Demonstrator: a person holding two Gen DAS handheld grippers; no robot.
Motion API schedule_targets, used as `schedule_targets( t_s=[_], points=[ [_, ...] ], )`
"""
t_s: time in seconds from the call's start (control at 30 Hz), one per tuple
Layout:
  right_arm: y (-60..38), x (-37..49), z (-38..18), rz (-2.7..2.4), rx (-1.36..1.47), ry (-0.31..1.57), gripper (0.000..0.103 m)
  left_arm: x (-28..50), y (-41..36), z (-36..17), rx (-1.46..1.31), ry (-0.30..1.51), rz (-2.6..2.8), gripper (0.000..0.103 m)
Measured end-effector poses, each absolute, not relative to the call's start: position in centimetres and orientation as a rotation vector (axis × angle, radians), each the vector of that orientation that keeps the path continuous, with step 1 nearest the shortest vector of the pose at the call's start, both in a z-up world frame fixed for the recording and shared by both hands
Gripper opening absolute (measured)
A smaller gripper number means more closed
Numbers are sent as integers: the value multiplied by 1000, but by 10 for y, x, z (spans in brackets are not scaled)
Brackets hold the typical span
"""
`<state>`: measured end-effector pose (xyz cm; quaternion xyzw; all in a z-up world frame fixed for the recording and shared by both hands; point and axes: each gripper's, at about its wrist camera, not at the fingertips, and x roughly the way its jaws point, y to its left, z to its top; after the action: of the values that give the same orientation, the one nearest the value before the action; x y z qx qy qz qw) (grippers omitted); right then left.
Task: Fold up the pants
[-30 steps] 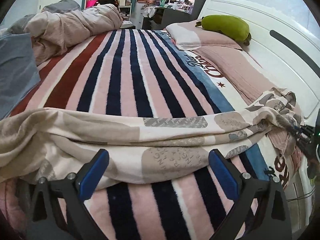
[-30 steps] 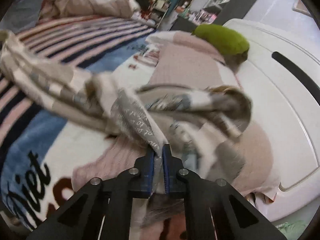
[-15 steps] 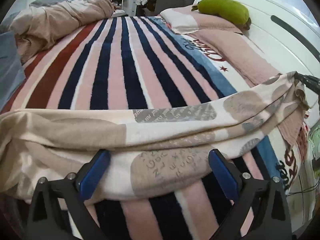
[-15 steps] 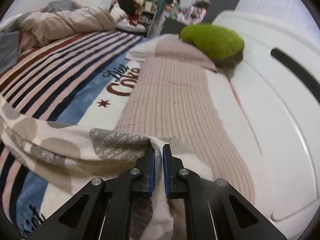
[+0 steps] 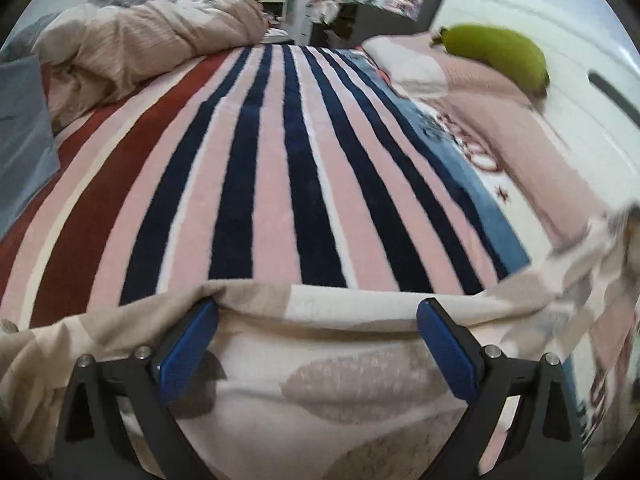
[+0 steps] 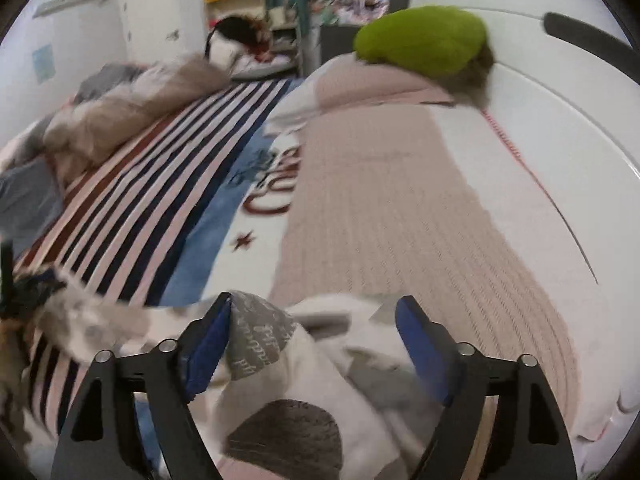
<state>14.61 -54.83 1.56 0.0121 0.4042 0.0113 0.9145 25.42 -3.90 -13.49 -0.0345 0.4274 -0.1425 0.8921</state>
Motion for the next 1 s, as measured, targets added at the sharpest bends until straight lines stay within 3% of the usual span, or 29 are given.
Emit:
schedule_targets(
  t_s=[0.17, 0.27, 0.3, 0.4, 0.57, 0.6, 0.63, 1.0],
  points=[
    [-509, 107, 41, 126, 20, 738, 77, 239, -38, -122, -58, 851, -322, 98],
    [-479, 92, 28, 219, 0, 775, 39, 225, -36, -120, -55, 851, -335, 98],
    [-472, 90, 17, 235, 2, 804, 32, 221, -34, -120, -65, 854, -343, 98],
    [-459, 88, -25, 259, 37, 899, 22, 209, -33, -124, -78, 871, -374, 98],
    [-482, 92, -72, 103, 26, 947, 21, 202, -41, -141, -70, 927, -425, 98],
    [-490, 96, -72, 70, 10, 930, 7, 201, -42, -144, -61, 930, -422, 98],
    [-499, 99, -69, 53, 17, 909, 0, 202, -44, -146, -46, 932, -417, 98],
    [-552, 129, -22, -153, -13, 757, 2, 243, -52, -146, -5, 928, -347, 96]
  ],
)
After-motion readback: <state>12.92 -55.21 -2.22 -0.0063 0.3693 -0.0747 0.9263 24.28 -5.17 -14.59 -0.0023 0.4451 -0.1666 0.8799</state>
